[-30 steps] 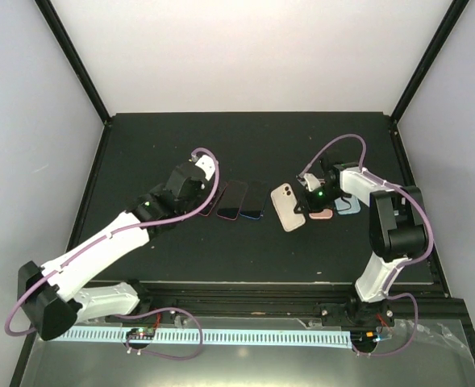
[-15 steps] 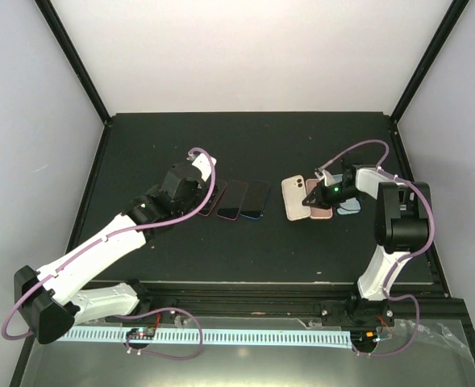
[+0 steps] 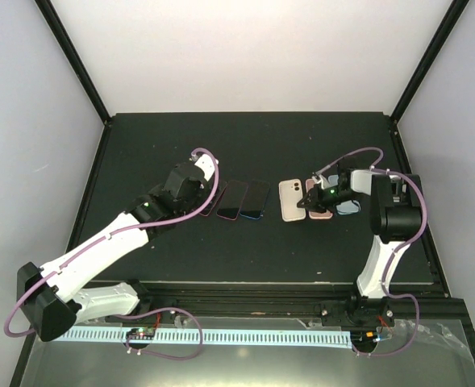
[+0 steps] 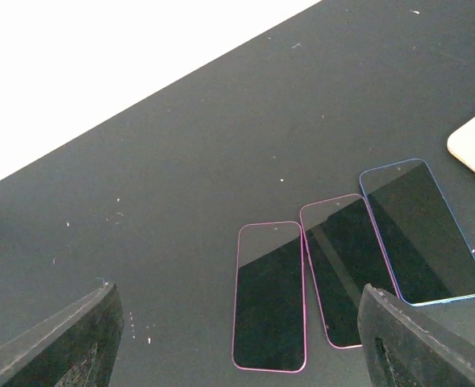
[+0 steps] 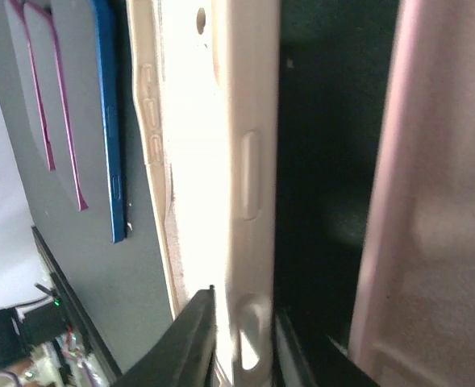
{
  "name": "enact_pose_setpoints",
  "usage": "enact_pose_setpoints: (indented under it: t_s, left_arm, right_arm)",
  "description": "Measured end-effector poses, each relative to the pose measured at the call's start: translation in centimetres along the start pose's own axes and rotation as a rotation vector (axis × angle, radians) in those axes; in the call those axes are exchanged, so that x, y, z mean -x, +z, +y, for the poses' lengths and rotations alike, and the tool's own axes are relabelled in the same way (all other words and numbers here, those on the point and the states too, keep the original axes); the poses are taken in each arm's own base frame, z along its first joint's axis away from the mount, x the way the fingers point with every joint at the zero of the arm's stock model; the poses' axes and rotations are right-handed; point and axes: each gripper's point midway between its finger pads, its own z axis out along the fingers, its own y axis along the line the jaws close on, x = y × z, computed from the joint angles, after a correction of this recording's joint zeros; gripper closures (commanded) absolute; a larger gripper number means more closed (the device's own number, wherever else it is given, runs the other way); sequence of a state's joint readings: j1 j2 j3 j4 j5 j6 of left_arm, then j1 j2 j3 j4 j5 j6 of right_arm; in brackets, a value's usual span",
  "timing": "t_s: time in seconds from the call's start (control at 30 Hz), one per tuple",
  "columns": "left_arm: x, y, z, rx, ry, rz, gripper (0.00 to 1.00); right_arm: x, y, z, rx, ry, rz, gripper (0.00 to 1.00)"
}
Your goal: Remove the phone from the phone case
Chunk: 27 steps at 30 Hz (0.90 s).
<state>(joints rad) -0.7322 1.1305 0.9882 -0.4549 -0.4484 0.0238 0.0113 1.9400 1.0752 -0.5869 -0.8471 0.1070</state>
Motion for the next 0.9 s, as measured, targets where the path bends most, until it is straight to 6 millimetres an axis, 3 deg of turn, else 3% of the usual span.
enact_pose_setpoints:
  t_s: [0.2, 0.33, 0.6, 0.73, 0.9]
  left_arm:
    - [0.0, 0.0, 0.0, 0.003, 0.002, 0.000, 0.18]
    - [0.0, 0.0, 0.1, 0.006, 0.002, 0.000, 0.18]
    - [0.0, -0.1, 0.2, 0.008, 0.002, -0.002, 0.18]
    - [0.2, -0.5, 0.5, 0.016, -0.005, -0.014, 0.16]
    - [0.4, -1.2, 1.3, 0.043, -0.024, -0.038, 0.10]
  right_arm:
    - [-0.4, -0.1, -0.3, -0.022, 0.014, 0.013, 0.63]
    - [-0.5, -1.6, -0.1, -0.101, -0.033, -0.008, 0.61]
    - [-1.0, -5.6, 3.4, -0.150, -0.191, -0.072, 0.61]
    - [-1.0, -8.4, 6.2, -0.172, -0.309, -0.158, 0.58]
    - [-1.1, -13.9, 10.7, -0.256, -0.542, -0.410, 0.30]
